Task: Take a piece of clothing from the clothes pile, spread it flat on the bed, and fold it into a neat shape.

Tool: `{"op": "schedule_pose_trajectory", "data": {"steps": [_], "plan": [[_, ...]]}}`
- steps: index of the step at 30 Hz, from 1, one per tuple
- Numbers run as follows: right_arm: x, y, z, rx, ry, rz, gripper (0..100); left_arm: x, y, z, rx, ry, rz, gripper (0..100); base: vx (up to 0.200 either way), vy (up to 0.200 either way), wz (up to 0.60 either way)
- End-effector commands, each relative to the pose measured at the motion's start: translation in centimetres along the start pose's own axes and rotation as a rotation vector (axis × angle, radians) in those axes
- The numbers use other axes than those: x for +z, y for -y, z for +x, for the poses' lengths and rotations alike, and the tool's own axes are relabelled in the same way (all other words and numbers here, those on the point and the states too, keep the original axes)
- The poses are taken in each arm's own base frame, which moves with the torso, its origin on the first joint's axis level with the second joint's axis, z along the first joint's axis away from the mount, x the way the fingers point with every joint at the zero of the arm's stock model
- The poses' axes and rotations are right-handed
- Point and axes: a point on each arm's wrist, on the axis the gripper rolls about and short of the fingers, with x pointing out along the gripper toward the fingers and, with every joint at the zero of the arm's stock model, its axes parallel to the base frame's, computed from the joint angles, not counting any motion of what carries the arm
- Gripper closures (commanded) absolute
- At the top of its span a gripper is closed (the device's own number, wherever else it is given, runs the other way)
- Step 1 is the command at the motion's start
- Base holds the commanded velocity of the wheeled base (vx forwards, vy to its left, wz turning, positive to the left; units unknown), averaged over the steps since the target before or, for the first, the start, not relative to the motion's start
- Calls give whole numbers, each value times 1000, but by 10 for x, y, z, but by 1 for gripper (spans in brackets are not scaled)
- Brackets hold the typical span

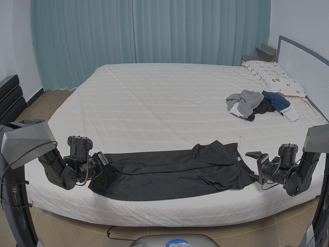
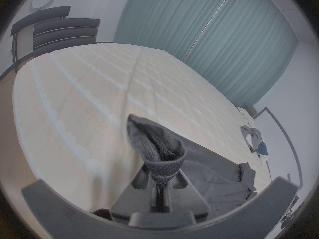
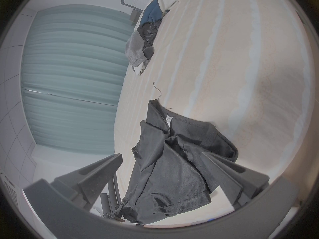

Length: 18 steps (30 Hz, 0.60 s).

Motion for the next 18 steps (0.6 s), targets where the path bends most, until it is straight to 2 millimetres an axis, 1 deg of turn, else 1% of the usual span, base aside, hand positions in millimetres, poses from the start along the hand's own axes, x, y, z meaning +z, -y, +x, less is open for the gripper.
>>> {"op": "schedule_pose_trajectory", "data": {"steps": [1,5,7,11,12,14,18], "plan": [[-2,3,1,-3,-3,-3,0,2,17,-13,-41,11,16,100,0,-200,0],[-2,3,1,-4,-4,-2,0,5,23,-21,-35,9,22,100,0,-200,0],[-2,3,1,-4,-4,-2,0,7,28,-26,-37,8,26,100,0,-200,0],[-2,3,1,-4,-4,-2,0,17,41,-41,-53,12,33,100,0,-200,0],[-2,3,1,-4,-4,-2,0,17,41,-41,-53,12,33,100,0,-200,0],[-2,4,0,-5,-5,-2,0,24,49,-51,-47,-3,38,100,0,-200,0],[-3,4,0,-7,-5,-2,0,29,64,-63,-54,-29,55,100,0,-200,0]]}}
